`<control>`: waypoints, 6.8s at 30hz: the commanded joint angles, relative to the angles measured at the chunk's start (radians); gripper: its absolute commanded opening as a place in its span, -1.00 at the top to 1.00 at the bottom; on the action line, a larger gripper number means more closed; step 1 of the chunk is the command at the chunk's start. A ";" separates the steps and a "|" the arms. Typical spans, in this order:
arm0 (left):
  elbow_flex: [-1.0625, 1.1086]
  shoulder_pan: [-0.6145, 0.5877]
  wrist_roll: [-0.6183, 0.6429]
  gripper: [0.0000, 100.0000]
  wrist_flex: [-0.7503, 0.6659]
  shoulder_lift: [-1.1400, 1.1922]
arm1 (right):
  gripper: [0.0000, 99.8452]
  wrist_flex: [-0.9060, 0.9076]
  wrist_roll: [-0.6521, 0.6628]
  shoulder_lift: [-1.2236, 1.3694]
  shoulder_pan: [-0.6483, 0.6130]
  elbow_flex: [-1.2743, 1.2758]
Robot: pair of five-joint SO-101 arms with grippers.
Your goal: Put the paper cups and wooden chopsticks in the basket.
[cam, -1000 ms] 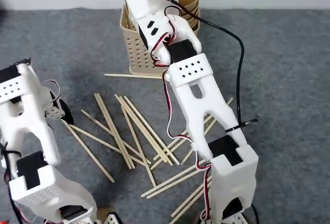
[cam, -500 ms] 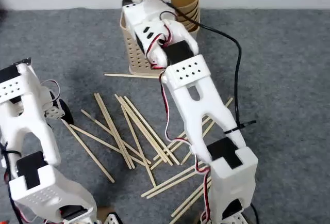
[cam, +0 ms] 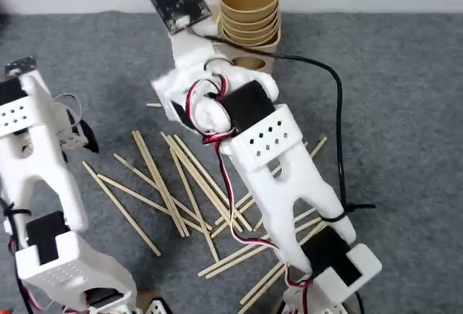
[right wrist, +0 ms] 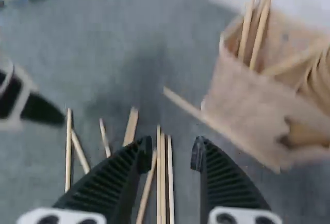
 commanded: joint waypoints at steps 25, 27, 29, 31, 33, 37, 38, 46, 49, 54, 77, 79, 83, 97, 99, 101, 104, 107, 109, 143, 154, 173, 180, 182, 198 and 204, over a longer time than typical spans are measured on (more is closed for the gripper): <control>0.206 0.419 -0.091 0.82 -0.121 -0.044 | 0.70 -0.209 -0.003 -0.303 0.048 0.686; 0.185 0.414 -0.087 0.82 -0.153 -0.044 | 0.70 -0.286 0.006 -0.371 0.048 0.799; 0.189 0.411 -0.049 0.82 -0.155 -0.044 | 0.70 -0.348 0.055 -0.441 0.048 0.918; 0.202 0.390 0.009 0.82 -0.163 -0.044 | 0.70 -0.401 0.129 -0.519 0.048 1.039; 0.219 0.368 0.058 0.82 -0.221 -0.044 | 0.70 -0.472 0.190 -0.599 0.050 1.151; 0.249 0.338 0.187 0.82 -0.273 -0.037 | 0.70 -0.599 0.273 -0.722 0.050 1.324; 0.266 0.339 0.212 0.82 -0.273 -0.038 | 0.70 -0.618 0.287 -0.743 0.050 1.355; 0.346 0.350 0.430 0.82 -0.273 -0.035 | 0.70 -0.631 0.310 -0.765 0.048 1.401; 0.340 0.416 0.465 0.82 -0.273 -0.035 | 0.70 -0.630 0.310 -0.765 0.048 1.401; 0.344 0.546 0.466 0.82 -0.269 -0.035 | 0.70 -0.630 0.310 -0.765 0.048 1.401; 0.381 0.416 0.738 0.81 -0.270 -0.035 | 0.70 -0.630 0.310 -0.765 0.048 1.401; 0.383 0.430 0.738 0.79 -0.269 -0.035 | 0.70 -0.628 0.311 -0.765 0.048 1.401; 0.383 0.465 0.738 0.57 -0.270 -0.035 | 0.70 -0.628 0.311 -0.765 0.048 1.401; 0.579 0.468 0.738 0.44 -0.405 -0.034 | 0.70 -0.628 0.311 -0.765 0.048 1.401; 0.584 0.468 0.738 0.44 -0.404 -0.035 | 0.71 -0.628 0.311 -0.765 0.048 1.401; 0.582 0.468 0.738 0.44 -0.405 -0.035 | 0.71 -0.628 0.311 -0.765 0.048 1.401; 0.581 0.466 0.738 0.46 -0.407 -0.037 | 0.71 -0.628 0.311 -0.765 0.048 1.401; 0.547 0.460 0.738 0.54 -0.388 -0.038 | 0.71 -0.628 0.311 -0.765 0.048 1.401; 0.507 0.445 0.738 0.60 -0.361 -0.037 | 0.71 -0.628 0.311 -0.765 0.048 1.401; 0.430 0.433 0.666 0.76 -0.311 -0.046 | 0.71 -0.628 0.311 -0.765 0.048 1.409; 0.407 0.430 0.640 0.59 -0.287 -0.035 | 0.71 -0.636 0.311 -0.776 0.048 1.464; 0.529 0.433 0.638 0.93 -0.483 -0.034 | 0.71 -0.639 0.311 -0.776 0.048 1.462; 0.654 0.427 0.638 0.97 -0.588 -0.034 | 0.71 -0.639 0.310 -0.776 0.048 1.461; 0.662 0.425 0.640 0.97 -0.583 -0.034 | 0.71 -0.639 0.310 -0.776 0.048 1.461; 0.568 0.423 0.643 0.97 -0.534 -0.046 | 0.71 -0.639 0.305 -0.776 0.050 1.461; 0.390 0.423 0.643 0.94 -0.321 -0.046 | 0.71 -0.639 0.310 -0.776 0.050 1.461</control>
